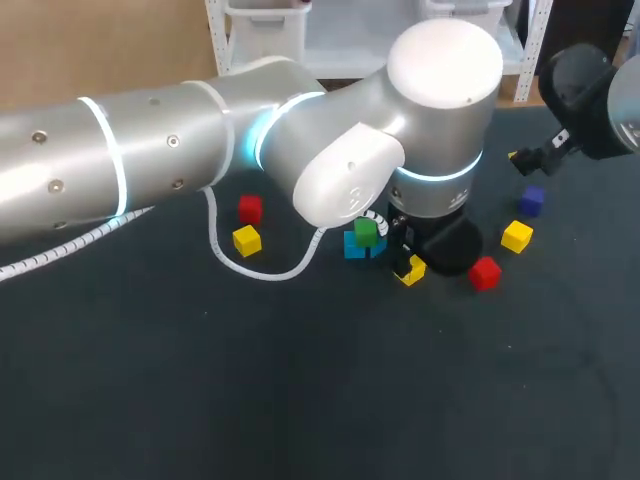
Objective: Place the blue cubes, place green cubes on the blue cubes, place the yellow cubes on the green cubes, then place the red cubes on the yellow cubes, and place purple cube on the red cubes.
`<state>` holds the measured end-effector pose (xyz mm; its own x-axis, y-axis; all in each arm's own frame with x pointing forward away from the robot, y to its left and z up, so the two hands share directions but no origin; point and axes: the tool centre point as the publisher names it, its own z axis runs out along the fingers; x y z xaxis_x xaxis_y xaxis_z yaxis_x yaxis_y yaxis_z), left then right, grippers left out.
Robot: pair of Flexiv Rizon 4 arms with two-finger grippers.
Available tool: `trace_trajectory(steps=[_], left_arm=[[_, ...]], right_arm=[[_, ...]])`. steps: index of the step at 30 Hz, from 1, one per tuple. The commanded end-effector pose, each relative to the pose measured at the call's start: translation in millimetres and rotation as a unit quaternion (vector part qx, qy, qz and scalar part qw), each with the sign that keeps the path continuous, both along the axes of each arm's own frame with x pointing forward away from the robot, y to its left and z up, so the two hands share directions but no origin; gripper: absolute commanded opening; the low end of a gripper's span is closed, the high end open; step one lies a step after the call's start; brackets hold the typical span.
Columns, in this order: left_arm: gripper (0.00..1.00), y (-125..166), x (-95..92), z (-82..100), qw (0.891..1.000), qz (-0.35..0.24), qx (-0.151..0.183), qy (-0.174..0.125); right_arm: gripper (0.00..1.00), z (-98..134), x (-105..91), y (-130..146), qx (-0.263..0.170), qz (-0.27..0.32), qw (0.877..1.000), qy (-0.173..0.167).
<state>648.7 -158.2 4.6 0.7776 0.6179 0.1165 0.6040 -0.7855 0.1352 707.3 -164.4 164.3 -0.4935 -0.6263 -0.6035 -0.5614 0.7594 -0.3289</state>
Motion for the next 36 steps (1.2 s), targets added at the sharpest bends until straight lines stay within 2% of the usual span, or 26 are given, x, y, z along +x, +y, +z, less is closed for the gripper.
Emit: trace_trajectory(steps=[1, 7, 10, 12, 13, 15, 19, 24, 27, 29, 30, 32, 33, 36], left_arm=[[0.03, 0, 2.2, -0.1, 1.000, 0.000, 0.002, 0.001], [0.00, 4, -2.8, 6.6, 1.000, 0.026, 0.012, 0.003], [0.00, 8, -8.4, 14.2, 0.998, 0.064, 0.028, -0.005], [0.00, 11, -11.7, 23.2, 0.993, 0.113, 0.031, 0.014], [0.00, 13, -13.5, 29.1, 0.989, 0.142, 0.036, 0.026], [0.00, 18, -16.3, 38.5, 0.982, 0.181, 0.039, 0.031], [0.00, 27, -22.6, 58.8, 0.963, 0.261, 0.028, 0.064], [0.00, 36, -35.6, 80.6, 0.950, 0.295, 0.009, 0.100], [0.00, 39, -35.1, 92.5, 0.939, 0.324, -0.012, 0.117], [0.00, 39, -27.4, 98.2, 0.928, 0.353, -0.038, 0.109], [0.00, 39, -20.7, 102.2, 0.920, 0.375, -0.053, 0.103], [0.00, 40, -12.0, 107.0, 0.911, 0.397, -0.074, 0.084], [0.00, 40, -5.2, 109.5, 0.901, 0.418, -0.086, 0.073], [0.00, 41, 1.8, 110.5, 0.894, 0.432, -0.098, 0.061]], right_arm=[[1.00, -2, -1.8, 0, 0.001, -0.001, 1.000, -0.006], [1.00, -2, -1.8, 0, 0.001, -0.001, 1.000, -0.006], [1.00, -2, -1.8, 0, 0.001, -0.001, 1.000, -0.006], [1.00, -2, -1.8, 0, 0.001, -0.001, 1.000, -0.006], [1.00, -2, -1.8, 0, 0.001, -0.001, 1.000, -0.006], [1.00, -2, -1.8, 0, 0.001, -0.001, 1.000, -0.006], [1.00, -2, -1.8, 0, 0.001, -0.001, 1.000, -0.006], [1.00, -2, -1.8, 0, 0.001, -0.001, 1.000, -0.006], [1.00, -2, -1.8, 0, 0.001, -0.001, 1.000, -0.006], [1.00, -2, -1.8, 0, 0.001, -0.001, 1.000, -0.006], [1.00, -2, -1.8, 0, 0.001, -0.001, 1.000, -0.006], [1.00, -2, -1.8, 0, 0.001, -0.001, 1.000, -0.006], [1.00, -2, -1.8, 0, 0.001, -0.001, 1.000, -0.006], [1.00, -2, -1.8, 0, 0.001, -0.001, 1.000, -0.006]])
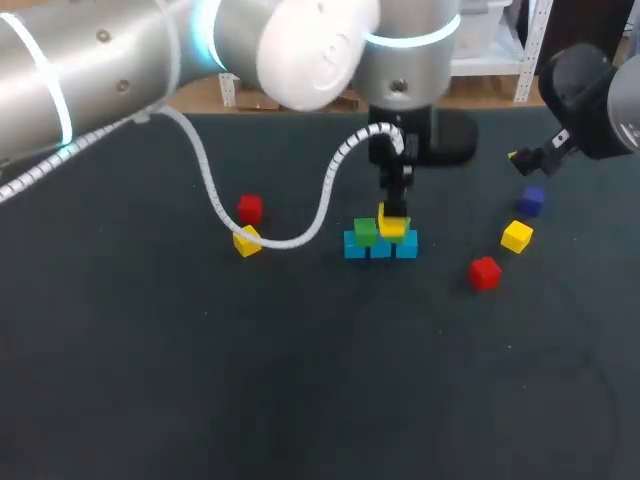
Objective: Place the blue cubes, place green cubes on the blue cubes, place the yellow cubes on the green cubes, then place the red cubes on the yellow cubes, and place purple cube on the red cubes.
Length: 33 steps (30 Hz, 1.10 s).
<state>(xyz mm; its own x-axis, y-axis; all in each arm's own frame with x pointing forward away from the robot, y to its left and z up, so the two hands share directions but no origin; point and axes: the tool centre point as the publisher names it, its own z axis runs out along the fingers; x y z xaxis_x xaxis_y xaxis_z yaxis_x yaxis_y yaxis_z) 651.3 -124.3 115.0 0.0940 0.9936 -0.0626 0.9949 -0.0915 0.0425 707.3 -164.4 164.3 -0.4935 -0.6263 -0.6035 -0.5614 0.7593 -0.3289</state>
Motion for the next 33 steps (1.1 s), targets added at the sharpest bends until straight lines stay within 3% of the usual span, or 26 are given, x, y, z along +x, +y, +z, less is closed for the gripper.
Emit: trace_trajectory(steps=[1, 7, 16, 33], left_arm=[[0.00, 6, 0.2, -0.2, 0.997, 0.056, -0.028, -0.038], [0.00, 1, 4.7, -8.9, 0.996, 0.065, -0.014, -0.067], [0.00, -1, 11.1, -24.7, 0.997, 0.050, 0.008, -0.066], [0.00, -1, 33.2, -29.3, 0.997, 0.023, 0.037, -0.062]], right_arm=[[1.00, -2, -1.8, 0, 0.001, -0.001, 1.000, -0.006], [1.00, -2, -1.8, 0, 0.001, -0.001, 1.000, -0.006], [1.00, -2, -1.8, 0, 0.001, -0.001, 1.000, -0.006], [1.00, -2, -1.8, 0, 0.001, -0.001, 1.000, -0.006]])
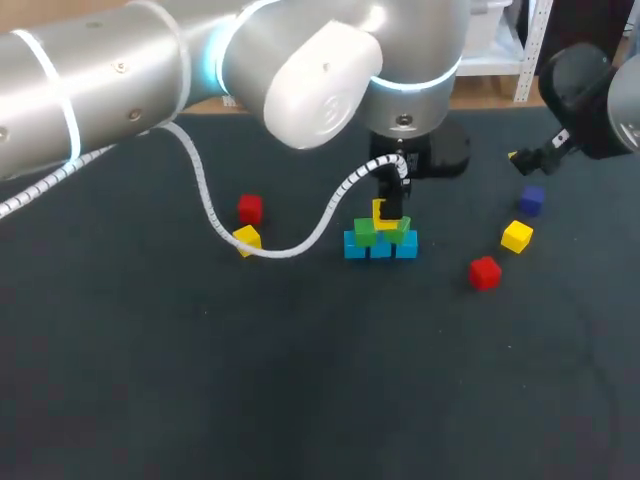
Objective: Place the blue cubes, place green cubes on the blue cubes, place the yellow cubes on the green cubes, then place the red cubes on the yellow cubes, and place purple cube on the red cubes.
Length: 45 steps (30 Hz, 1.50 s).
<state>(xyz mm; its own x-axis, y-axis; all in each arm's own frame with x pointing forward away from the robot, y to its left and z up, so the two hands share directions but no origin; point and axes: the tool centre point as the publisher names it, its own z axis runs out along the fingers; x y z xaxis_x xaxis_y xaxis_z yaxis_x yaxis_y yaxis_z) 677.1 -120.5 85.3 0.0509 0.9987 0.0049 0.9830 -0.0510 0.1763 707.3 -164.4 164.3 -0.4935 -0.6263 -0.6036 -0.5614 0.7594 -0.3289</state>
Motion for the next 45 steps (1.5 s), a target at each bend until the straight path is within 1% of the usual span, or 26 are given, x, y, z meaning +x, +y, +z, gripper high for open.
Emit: trace_trajectory(steps=[1, 3, 6, 11, 15, 21, 27, 31, 34, 38, 41, 43, 45], left_arm=[[0.01, -5, 7.5, 0.1, 1.000, 0.000, 0.010, 0.009], [0.01, -6, 8.5, -1.4, 1.000, 0.006, 0.008, 0.018], [0.01, -6, 10.5, -5.0, 1.000, 0.006, 0.012, 0.019], [0.05, -5, 10.0, -7.8, 1.000, -0.002, 0.019, 0.020], [0.07, -4, 12.6, -10.4, 1.000, -0.003, 0.022, 0.019], [0.09, -1, 14.2, -11.0, 0.999, -0.005, 0.028, 0.019], [0.10, 0, 12.0, -9.6, 0.999, -0.003, 0.027, 0.023], [0.13, 1, 11.2, -9.8, 0.999, -0.003, 0.027, 0.024], [0.15, 1, 11.3, -13.3, 0.999, -0.002, 0.029, 0.026], [0.22, 2, 11.7, -15.2, 0.999, -0.001, 0.034, 0.027], [0.24, 2, 11.5, -15.4, 0.999, 0.000, 0.034, 0.028], [0.29, 3, 11.0, -15.2, 0.999, 0.000, 0.034, 0.028], [0.31, 2, 11.2, -15.8, 0.999, 0.000, 0.034, 0.028]], right_arm=[[1.00, -2, -1.7, 0, 0.001, -0.001, 1.000, -0.006], [1.00, -2, -1.7, 0, 0.001, -0.001, 1.000, -0.006], [1.00, -2, -1.7, 0, 0.001, -0.001, 1.000, -0.006], [1.00, -2, -1.7, 0, 0.001, -0.001, 1.000, -0.006], [1.00, -2, -1.7, 0, 0.001, -0.001, 1.000, -0.006], [1.00, -2, -1.7, 0, 0.001, -0.001, 1.000, -0.006], [1.00, -2, -1.7, 0, 0.001, -0.001, 1.000, -0.006], [1.00, -2, -1.7, 0, 0.001, -0.001, 1.000, -0.006], [1.00, -2, -1.7, 0, 0.001, -0.001, 1.000, -0.006], [1.00, -2, -1.7, 0, 0.001, -0.001, 1.000, -0.006], [1.00, -2, -1.7, 0, 0.001, -0.001, 1.000, -0.006], [1.00, -2, -1.7, 0, 0.001, -0.001, 1.000, -0.006], [1.00, -2, -1.7, 0, 0.001, -0.001, 1.000, -0.006]])
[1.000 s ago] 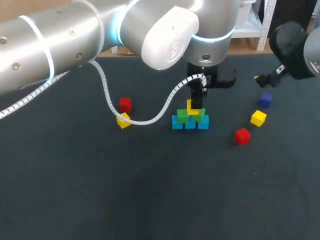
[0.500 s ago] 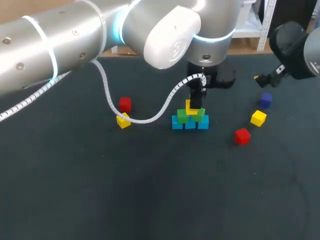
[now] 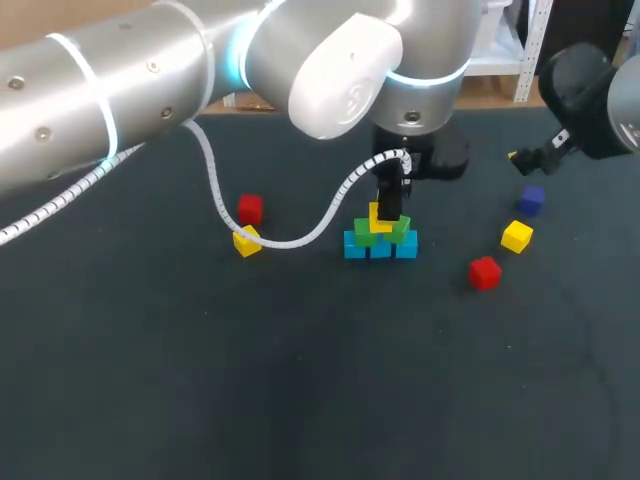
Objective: Place the blue cubes, place green cubes on the blue cubes, place the yellow cubes on the green cubes, then place the red cubes on the yellow cubes, and place purple cube on the red cubes.
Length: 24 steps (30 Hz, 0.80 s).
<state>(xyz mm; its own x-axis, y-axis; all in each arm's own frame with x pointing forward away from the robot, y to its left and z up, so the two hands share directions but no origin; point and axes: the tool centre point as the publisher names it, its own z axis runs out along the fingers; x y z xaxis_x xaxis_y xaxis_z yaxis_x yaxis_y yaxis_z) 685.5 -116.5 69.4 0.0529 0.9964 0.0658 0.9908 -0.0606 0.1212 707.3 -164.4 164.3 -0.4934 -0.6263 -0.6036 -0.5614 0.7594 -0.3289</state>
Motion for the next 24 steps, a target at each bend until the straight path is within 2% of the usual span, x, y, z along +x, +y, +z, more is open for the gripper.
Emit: trace_trajectory(steps=[1, 5, 20, 24], left_arm=[[0.33, -1.6, 2.8, 0.1, 1.000, 0.000, 0.003, 0.002], [0.40, -1.7, 2.8, 0.0, 1.000, 0.000, 0.003, 0.003], [0.47, -2.4, 0.3, 1.8, 1.000, -0.001, -0.002, 0.002], [0.86, -6.2, -4.3, 2.5, 1.000, -0.018, -0.008, 0.006]], right_arm=[[1.00, -2.2, -1.7, -0.3, 0.001, -0.001, 1.000, -0.006], [1.00, -2.2, -1.7, -0.3, 0.001, -0.001, 1.000, -0.006], [1.00, -2.2, -1.7, -0.3, 0.001, -0.001, 1.000, -0.006], [1.00, -2.2, -1.7, -0.3, 0.001, -0.001, 1.000, -0.006]])
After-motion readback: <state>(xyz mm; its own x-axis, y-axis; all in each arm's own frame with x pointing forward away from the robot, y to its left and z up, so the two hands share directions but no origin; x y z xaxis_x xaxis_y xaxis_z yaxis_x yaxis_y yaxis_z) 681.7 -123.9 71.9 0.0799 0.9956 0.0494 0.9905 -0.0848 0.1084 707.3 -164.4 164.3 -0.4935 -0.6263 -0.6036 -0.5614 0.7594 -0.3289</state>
